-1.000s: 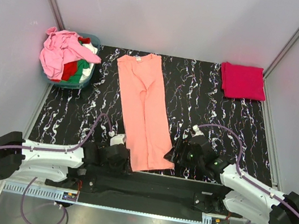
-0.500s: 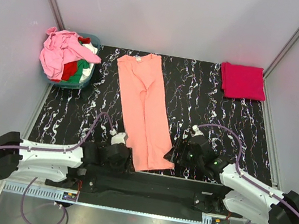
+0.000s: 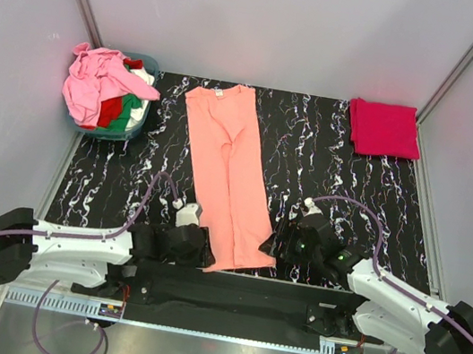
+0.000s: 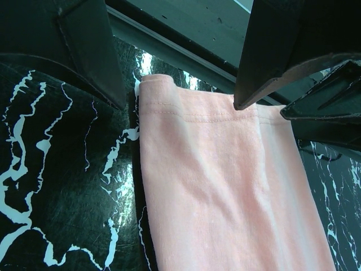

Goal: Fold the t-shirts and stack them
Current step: Fold the tshirt

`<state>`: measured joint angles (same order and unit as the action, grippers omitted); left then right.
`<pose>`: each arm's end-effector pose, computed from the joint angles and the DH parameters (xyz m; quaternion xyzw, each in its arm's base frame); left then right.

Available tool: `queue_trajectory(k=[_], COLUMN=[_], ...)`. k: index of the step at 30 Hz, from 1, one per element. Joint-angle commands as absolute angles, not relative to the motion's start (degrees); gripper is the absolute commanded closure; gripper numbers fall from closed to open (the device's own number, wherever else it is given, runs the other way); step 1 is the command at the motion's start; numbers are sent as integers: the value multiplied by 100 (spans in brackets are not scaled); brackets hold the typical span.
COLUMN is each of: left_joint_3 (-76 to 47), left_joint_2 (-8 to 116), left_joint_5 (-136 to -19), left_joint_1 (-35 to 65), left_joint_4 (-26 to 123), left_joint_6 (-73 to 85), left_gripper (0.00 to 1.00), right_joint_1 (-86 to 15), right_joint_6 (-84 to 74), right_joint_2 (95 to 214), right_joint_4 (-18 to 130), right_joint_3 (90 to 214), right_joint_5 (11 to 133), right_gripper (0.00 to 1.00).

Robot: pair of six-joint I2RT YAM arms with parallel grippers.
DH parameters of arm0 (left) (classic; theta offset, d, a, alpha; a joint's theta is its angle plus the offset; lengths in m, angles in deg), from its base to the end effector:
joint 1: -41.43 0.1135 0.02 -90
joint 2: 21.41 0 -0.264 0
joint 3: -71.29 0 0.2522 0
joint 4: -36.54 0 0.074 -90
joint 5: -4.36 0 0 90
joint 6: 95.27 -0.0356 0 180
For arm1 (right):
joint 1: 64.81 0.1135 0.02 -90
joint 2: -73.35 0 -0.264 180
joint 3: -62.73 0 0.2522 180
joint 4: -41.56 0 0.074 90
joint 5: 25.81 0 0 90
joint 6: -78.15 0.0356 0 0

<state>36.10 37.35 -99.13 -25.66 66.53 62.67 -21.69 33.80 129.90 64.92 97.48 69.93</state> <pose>0.0772 -0.1614 0.1510 -0.0437 0.9430 -0.2442 0.2218 0.1332 0.1296 0.1625 0.0013 0.9235 0.2995 0.2398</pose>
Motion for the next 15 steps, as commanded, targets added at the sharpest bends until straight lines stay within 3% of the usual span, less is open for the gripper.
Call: queue_trajectory(k=[1,10,13,15], left_joint_3=[3398,3626,3688,3714], left_joint_2=[3800,3651,3625,3616], left_joint_5=[-10058,-9926,-9908,-9917], left_joint_1=[-2563,-2572,-2580,-2598], left_joint_4=[6463,6376,6340,6297], left_joint_6=[6214,6373,6416,6425], left_gripper=[46,57,62,73], right_joint_1=[-2200,-2209,-2200,-2200], right_joint_6=[3289,3280,3289,3280], right_joint_2=[12960,12951,12951,12951], right_joint_4=[6288,6279,6288,6279], right_joint_3=[9961,9961,9961,9961], right_joint_5=[7078,7078,7087,7087], right_gripper=[16,16,17,21])
